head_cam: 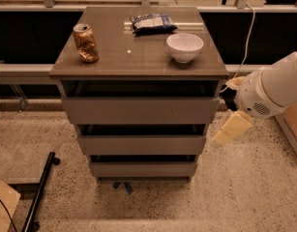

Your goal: Open bottom drawer

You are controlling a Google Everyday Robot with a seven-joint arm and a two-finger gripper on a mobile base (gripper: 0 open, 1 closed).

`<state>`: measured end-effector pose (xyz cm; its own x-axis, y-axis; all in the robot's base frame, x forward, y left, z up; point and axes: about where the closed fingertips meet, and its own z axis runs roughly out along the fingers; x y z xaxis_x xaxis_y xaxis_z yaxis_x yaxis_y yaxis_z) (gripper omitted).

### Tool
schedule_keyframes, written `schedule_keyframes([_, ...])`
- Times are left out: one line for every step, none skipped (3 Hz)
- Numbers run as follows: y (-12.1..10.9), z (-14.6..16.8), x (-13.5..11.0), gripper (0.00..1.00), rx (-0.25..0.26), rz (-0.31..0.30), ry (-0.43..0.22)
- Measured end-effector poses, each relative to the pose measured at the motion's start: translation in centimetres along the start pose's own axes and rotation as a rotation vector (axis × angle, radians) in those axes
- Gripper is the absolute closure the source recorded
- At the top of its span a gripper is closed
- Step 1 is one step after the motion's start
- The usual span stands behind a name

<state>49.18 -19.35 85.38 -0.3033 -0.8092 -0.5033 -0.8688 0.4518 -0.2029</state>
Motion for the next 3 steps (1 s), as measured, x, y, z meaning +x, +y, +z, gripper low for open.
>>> schedule_keyframes([1.9, 2.0, 0.6, 0.0, -0.063, 0.0, 0.066])
schedule_keyframes([3.4, 4.6, 2.1, 0.0, -0.101, -0.007, 0.088])
schedule_keyframes([3.3, 8.6, 4.1, 0.0, -0.095, -0.017, 0.082])
